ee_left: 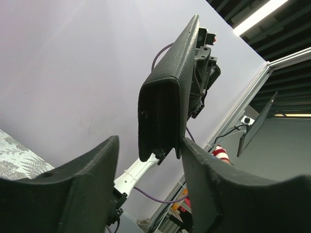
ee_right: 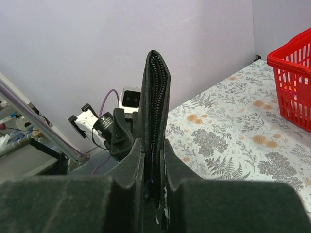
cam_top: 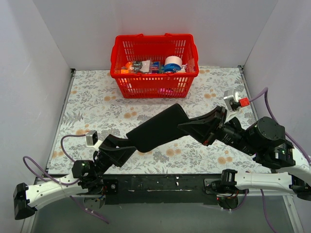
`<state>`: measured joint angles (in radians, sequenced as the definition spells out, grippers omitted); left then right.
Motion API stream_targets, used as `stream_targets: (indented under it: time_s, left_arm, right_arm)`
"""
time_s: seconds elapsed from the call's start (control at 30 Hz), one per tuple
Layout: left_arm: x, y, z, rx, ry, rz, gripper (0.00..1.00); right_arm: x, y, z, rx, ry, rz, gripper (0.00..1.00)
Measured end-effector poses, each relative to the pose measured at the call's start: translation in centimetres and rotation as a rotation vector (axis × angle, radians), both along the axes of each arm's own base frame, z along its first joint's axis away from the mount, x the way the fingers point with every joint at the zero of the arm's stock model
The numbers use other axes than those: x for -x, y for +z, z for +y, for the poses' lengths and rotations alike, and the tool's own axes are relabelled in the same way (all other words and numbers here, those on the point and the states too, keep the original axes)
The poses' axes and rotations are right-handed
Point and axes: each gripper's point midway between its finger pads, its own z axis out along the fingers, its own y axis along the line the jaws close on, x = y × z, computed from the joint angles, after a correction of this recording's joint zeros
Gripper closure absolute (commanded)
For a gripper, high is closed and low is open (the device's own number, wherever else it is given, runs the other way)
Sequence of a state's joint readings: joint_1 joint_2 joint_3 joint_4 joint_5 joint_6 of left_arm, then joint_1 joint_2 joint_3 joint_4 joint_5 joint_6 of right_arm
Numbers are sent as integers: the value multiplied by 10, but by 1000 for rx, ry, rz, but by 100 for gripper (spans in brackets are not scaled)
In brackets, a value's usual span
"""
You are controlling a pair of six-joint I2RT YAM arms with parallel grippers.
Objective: Sort the hair-cutting tools
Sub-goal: Adjust the hairdressing tool bag.
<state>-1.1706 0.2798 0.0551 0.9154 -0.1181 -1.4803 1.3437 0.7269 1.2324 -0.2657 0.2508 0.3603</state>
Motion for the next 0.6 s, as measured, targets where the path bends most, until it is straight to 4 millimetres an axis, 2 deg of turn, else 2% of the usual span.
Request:
stream_targets:
  time_s: [0.27, 0.6]
  left_arm:
    - [-3, -5, -6, -29, 15, -9, 30]
    - [-1, -5, -12, -48, 8, -33, 32]
  right_arm:
    - [3, 1, 1, 2, 18, -1, 99]
    - [5, -4, 6, 3, 33, -1, 99]
